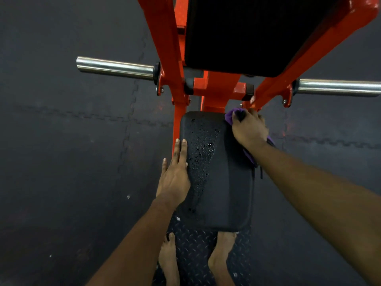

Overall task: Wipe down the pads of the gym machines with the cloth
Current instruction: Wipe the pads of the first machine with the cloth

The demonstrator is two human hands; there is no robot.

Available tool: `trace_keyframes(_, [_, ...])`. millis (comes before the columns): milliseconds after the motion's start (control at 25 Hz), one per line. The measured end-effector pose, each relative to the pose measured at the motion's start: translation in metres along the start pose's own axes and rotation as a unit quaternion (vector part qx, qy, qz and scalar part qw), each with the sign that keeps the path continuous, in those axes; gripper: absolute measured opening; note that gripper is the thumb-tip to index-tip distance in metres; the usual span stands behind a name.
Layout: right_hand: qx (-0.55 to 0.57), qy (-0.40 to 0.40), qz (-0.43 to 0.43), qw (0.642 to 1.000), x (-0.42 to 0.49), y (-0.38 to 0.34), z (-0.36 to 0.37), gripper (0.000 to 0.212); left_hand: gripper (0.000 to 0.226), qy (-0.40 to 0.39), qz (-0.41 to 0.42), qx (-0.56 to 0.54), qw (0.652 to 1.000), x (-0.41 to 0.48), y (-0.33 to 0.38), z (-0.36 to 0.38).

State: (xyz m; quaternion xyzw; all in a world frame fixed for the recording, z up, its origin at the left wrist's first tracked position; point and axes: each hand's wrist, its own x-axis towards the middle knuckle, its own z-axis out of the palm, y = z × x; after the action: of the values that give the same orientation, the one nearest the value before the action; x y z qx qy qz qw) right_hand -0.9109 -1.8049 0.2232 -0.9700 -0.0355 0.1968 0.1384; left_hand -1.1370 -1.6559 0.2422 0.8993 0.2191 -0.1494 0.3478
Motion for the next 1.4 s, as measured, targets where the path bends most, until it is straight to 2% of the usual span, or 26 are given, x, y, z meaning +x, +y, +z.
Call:
trace_keyframes(80, [0.009, -0.023, 0.04, 0.999, 0.02, -0.029, -0.006, 0.05, 0.088, 0.003, -0.01, -0.005, 1.0, 0.0, 0.002, 0.001])
trace_keyframes(120, [-0.008, -0.036, 0.027, 0.999, 0.024, -0.045, -0.005, 0.05, 0.088, 0.003, -0.015, -0.012, 1.0, -0.001, 0.003, 0.003])
trace_keyframes(200, [-0.034, -0.048, -0.069, 0.996, 0.017, -0.071, 0.006, 0.04, 0.083, 0.001, -0.019, -0.027, 0.999, -0.001, 0.005, 0.003])
trace_keyframes(280, [-0.017, -0.039, -0.208, 0.977, -0.018, -0.074, 0.014, 0.045, 0.079, 0.002, -0.029, -0.045, 0.999, -0.003, 0.009, 0.0])
trace_keyframes(360, [-0.001, -0.025, -0.301, 0.953, -0.049, -0.044, 0.013, 0.054, 0.077, 0.001, -0.042, -0.058, 0.997, -0.004, 0.012, -0.002])
trace_keyframes(440, [-0.031, -0.017, -0.342, 0.939, -0.067, 0.0, 0.006, 0.059, 0.075, 0.006, -0.049, -0.066, 0.997, -0.005, 0.017, -0.004])
trace_keyframes(520, [-0.05, -0.009, -0.308, 0.95, -0.062, 0.025, 0.0, 0.057, 0.071, 0.028, -0.061, -0.084, 0.994, -0.007, 0.02, -0.002])
trace_keyframes(560, [-0.053, 0.003, -0.265, 0.963, -0.054, 0.021, -0.002, 0.055, 0.068, 0.043, -0.075, -0.097, 0.992, -0.009, 0.02, -0.001])
trace_keyframes(680, [0.013, -0.012, -0.062, 0.998, -0.016, -0.042, 0.0, 0.047, 0.059, 0.081, -0.105, -0.142, 0.981, -0.023, 0.014, 0.004])
trace_keyframes(720, [0.031, -0.038, -0.045, 0.998, -0.008, -0.069, 0.003, 0.048, 0.057, 0.089, -0.105, -0.147, 0.979, -0.029, 0.013, 0.004])
trace_keyframes(760, [0.023, -0.064, -0.071, 0.995, -0.006, -0.09, 0.011, 0.049, 0.055, 0.096, -0.106, -0.15, 0.978, -0.034, 0.011, 0.004])
trace_keyframes(840, [-0.028, -0.076, -0.205, 0.975, -0.022, -0.105, 0.032, 0.048, 0.053, 0.096, -0.117, -0.16, 0.975, -0.041, 0.01, 0.001])
trace_keyframes(960, [-0.078, -0.048, -0.376, 0.922, -0.058, -0.058, 0.03, 0.05, 0.052, 0.099, -0.126, -0.19, 0.969, -0.049, 0.01, 0.0])
trace_keyframes(1040, [-0.095, -0.068, -0.429, 0.895, -0.067, -0.011, 0.014, 0.053, 0.052, 0.093, -0.135, -0.204, 0.965, -0.052, 0.011, 0.001])
trace_keyframes(1120, [-0.069, -0.068, -0.383, 0.919, -0.061, 0.007, 0.003, 0.05, 0.052, 0.088, -0.138, -0.211, 0.964, -0.054, 0.008, 0.002])
trace_keyframes(1200, [-0.018, -0.036, -0.24, 0.97, -0.047, -0.023, 0.005, 0.047, 0.053, 0.081, -0.134, -0.222, 0.962, -0.056, 0.005, 0.002])
trace_keyframes(1240, [0.008, -0.033, -0.16, 0.986, -0.04, -0.049, 0.011, 0.049, 0.052, 0.078, -0.134, -0.232, 0.96, -0.058, 0.002, 0.003])
trace_keyframes(1280, [0.019, -0.042, -0.119, 0.992, -0.037, -0.077, 0.018, 0.053, 0.051, 0.077, -0.135, -0.242, 0.958, -0.058, -0.002, 0.004])
trace_keyframes(1320, [0.019, -0.051, -0.12, 0.991, -0.04, -0.1, 0.025, 0.054, 0.05, 0.078, -0.138, -0.247, 0.956, -0.06, -0.006, 0.005])
trace_keyframes(1400, [-0.03, -0.05, -0.234, 0.971, -0.056, -0.108, 0.041, 0.05, 0.048, 0.078, -0.146, -0.254, 0.953, -0.063, -0.011, 0.008])
